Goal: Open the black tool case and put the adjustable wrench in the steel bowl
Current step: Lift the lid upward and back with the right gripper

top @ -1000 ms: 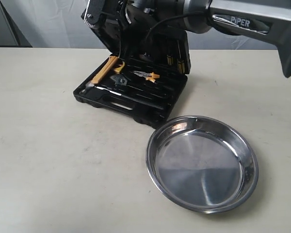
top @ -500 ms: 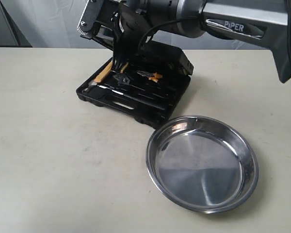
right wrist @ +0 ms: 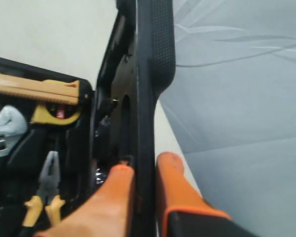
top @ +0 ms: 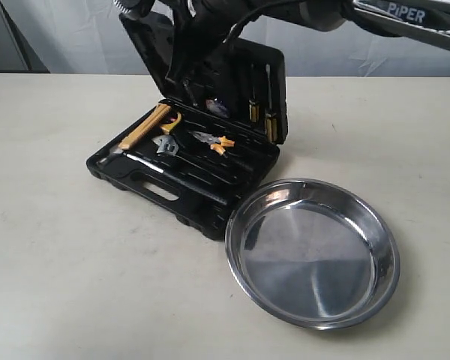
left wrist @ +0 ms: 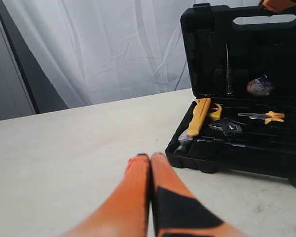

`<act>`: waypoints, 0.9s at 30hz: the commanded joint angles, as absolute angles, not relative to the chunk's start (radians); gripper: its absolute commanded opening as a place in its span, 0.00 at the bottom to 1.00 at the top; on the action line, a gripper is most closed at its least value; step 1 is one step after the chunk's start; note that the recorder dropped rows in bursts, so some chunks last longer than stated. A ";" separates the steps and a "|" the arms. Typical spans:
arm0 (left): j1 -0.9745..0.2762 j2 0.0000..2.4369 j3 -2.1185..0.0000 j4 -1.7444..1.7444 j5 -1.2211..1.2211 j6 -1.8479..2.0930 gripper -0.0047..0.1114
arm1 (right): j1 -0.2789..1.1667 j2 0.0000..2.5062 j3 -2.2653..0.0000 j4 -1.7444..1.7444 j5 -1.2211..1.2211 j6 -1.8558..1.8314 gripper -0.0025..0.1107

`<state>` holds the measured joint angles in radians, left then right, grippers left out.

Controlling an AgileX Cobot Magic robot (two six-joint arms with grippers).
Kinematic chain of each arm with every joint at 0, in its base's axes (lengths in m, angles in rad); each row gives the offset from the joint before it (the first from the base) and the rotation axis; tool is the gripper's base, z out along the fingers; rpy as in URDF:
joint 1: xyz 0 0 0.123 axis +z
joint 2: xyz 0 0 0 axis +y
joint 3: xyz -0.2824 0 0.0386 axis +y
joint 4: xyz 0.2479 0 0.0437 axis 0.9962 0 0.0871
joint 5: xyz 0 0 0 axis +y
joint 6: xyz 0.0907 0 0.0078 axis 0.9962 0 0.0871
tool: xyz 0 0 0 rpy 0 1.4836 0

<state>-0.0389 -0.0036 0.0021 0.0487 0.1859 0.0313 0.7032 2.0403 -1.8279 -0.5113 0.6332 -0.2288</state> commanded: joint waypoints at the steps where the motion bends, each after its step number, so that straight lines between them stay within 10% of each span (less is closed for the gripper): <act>1: -0.043 0.000 0.000 0.047 0.180 0.030 0.04 | 0.630 2.019 -1.833 -0.586 0.626 -0.225 0.01; 15: -0.043 0.000 0.000 0.047 0.180 0.030 0.04 | 0.559 2.063 -1.833 -0.622 0.651 -0.225 0.02; 22: -0.043 0.000 0.000 0.047 0.182 0.030 0.04 | 0.559 2.080 -1.833 -0.703 0.637 -0.183 0.46; 27: -0.043 0.000 0.000 0.047 0.182 0.030 0.04 | 0.559 2.078 -1.833 -0.900 0.659 0.000 0.51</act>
